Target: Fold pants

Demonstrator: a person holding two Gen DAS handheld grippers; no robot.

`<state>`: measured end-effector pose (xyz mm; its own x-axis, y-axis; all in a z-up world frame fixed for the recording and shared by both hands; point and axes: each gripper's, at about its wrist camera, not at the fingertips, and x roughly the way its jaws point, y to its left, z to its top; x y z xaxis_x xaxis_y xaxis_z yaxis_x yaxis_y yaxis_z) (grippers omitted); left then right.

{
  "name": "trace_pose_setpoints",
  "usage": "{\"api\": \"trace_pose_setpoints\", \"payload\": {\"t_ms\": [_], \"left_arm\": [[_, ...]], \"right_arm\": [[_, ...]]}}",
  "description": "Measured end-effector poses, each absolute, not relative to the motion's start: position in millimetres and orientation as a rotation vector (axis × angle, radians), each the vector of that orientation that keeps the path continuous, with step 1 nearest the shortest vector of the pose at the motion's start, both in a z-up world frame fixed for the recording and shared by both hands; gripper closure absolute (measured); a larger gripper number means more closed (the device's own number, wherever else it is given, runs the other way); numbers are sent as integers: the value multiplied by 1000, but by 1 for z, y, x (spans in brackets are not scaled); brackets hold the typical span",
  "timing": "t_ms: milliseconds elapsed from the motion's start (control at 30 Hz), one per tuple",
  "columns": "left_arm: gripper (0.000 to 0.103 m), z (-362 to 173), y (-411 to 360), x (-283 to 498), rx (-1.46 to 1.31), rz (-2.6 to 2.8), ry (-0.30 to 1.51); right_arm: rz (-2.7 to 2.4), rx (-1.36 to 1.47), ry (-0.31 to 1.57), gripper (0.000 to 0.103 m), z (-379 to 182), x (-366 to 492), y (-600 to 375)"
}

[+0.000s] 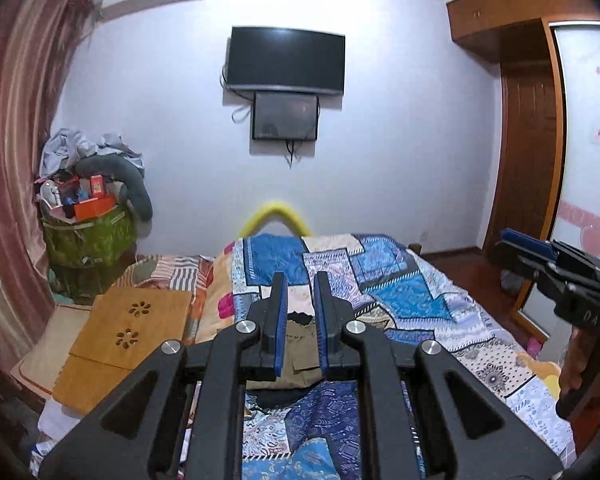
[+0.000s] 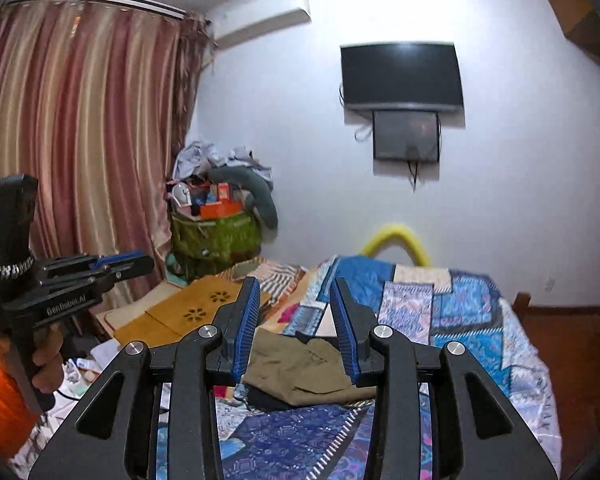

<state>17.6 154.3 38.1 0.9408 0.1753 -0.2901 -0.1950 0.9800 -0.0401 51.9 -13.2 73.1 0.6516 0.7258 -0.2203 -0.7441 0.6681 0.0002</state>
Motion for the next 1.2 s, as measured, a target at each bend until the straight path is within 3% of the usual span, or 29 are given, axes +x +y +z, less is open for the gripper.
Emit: {"api": "trace_pose_setpoints", "payload": {"t_ms": [33, 67, 200, 400, 433, 1200], "left_arm": [[83, 39, 151, 12, -63, 198, 280], [73, 38, 147, 6, -55, 209, 268], [27, 34, 132, -16, -25, 235, 218], [5, 29, 124, -31, -25, 240, 204], [4, 29, 122, -33, -23, 243, 201], [0, 16, 117, -34, -15, 227, 195]], "right_arm": [[833, -100, 197, 70, 73, 44, -14], [835, -101, 192, 68, 73, 40, -15], [800, -88, 165, 43, 71, 26, -21], [744, -23, 162, 5, 66, 18, -27], [731, -20, 158, 0, 66, 16, -28], [688, 22, 192, 0, 53, 7, -36]]}}
